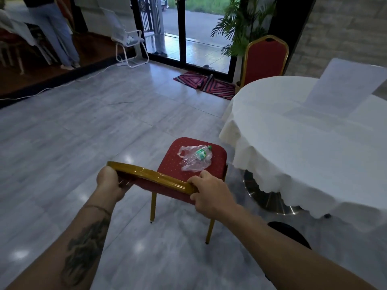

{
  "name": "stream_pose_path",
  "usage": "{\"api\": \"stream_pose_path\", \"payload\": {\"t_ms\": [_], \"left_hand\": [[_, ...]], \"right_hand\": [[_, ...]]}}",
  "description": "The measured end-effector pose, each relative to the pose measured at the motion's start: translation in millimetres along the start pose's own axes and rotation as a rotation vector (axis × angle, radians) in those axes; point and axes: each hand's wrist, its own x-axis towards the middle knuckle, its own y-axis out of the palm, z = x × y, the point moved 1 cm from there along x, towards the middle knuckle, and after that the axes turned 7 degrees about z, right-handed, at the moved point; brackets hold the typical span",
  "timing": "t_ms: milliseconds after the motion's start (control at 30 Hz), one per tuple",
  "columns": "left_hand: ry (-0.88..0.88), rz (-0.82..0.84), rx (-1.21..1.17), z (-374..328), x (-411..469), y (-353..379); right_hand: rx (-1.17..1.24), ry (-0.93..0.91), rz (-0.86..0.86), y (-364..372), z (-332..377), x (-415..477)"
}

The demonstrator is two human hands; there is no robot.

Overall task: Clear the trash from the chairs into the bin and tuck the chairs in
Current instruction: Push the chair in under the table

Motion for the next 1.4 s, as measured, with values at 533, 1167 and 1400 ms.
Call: {"api": "stream_pose_path", "payload": {"t_ms": [533, 1167, 1400], "left_hand": [[0.079, 0.046, 0.45, 4, -28, 8], [0.042, 0.044, 0.809, -91, 33, -52], [0.485, -0.22, 1.462, -86, 36, -16]], "right_hand": [[0.247, 0.064, 0.242, 54, 7, -18], [0.142, -0.182, 0.588, 87, 96, 11], [0.145, 0.077, 0.587, 81, 13, 3]]}}
